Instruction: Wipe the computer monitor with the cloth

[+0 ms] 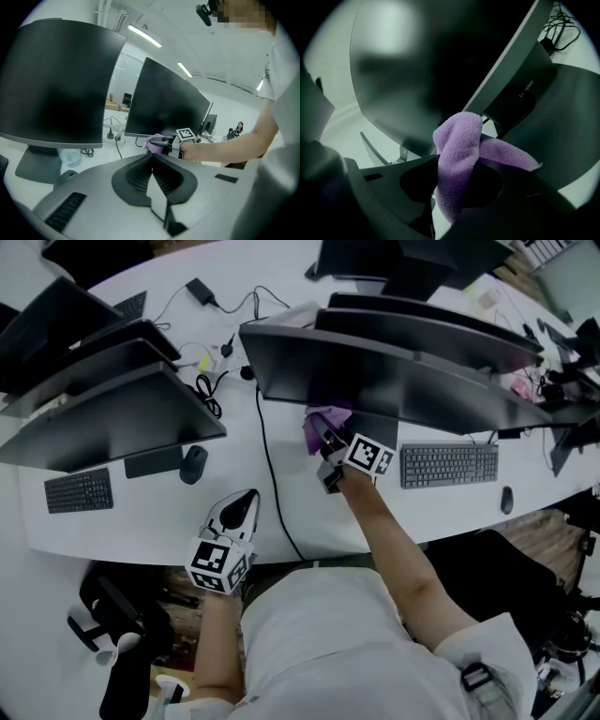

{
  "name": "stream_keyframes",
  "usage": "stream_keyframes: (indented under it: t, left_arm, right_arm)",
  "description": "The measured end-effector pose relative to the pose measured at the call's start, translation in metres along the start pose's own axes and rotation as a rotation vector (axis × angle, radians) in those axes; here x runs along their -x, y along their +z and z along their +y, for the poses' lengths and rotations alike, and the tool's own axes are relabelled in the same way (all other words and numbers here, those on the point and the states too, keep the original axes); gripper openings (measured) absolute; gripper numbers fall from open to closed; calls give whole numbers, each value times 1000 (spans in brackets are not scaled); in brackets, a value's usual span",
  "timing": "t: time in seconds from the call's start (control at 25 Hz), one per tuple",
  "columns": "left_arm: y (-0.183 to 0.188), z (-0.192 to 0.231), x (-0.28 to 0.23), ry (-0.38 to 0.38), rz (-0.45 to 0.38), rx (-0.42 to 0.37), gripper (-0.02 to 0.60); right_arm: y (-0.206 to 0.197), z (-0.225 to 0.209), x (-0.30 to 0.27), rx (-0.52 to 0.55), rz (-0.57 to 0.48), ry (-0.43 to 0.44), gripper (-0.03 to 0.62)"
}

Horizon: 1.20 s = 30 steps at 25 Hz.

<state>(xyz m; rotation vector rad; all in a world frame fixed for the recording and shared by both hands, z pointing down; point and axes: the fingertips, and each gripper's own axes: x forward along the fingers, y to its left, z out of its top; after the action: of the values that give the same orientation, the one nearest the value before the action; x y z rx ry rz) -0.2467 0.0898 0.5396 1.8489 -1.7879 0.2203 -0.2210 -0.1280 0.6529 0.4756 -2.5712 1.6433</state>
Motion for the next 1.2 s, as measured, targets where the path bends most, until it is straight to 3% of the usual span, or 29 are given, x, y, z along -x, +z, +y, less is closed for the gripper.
stream_keyframes:
  t: [1.2]
  left_arm:
    - [-15,69,44,25,-21,33,3]
  right_arm:
    - [-69,77,-99,24,110,103,107]
